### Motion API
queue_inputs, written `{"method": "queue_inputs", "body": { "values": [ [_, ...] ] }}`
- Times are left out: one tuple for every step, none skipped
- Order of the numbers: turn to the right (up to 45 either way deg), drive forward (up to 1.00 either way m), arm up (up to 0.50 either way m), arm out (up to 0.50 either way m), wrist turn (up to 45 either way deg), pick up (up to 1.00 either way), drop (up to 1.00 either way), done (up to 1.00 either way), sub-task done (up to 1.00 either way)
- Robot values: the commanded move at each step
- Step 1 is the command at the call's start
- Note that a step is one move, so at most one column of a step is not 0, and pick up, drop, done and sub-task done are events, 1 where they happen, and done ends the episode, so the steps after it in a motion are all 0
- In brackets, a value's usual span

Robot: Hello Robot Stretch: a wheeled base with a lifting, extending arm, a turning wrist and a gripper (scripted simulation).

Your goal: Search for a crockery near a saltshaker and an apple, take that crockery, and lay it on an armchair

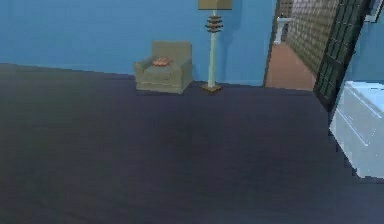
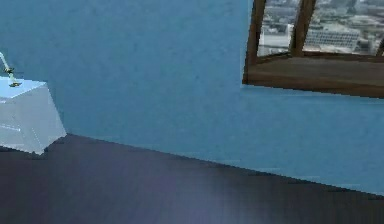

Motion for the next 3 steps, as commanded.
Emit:
{"method": "queue_inputs", "body": {
  "values": [
    [-3.0,0.00,0.00,0.00,0.0,0.00,0.00,0.00,0.00],
    [0.0,0.25,0.00,0.00,0.0,0.00,0.00,0.00,0.00],
    [-15.0,0.00,0.00,0.00,0.0,0.00,0.00,0.00,0.00]
  ]
}}
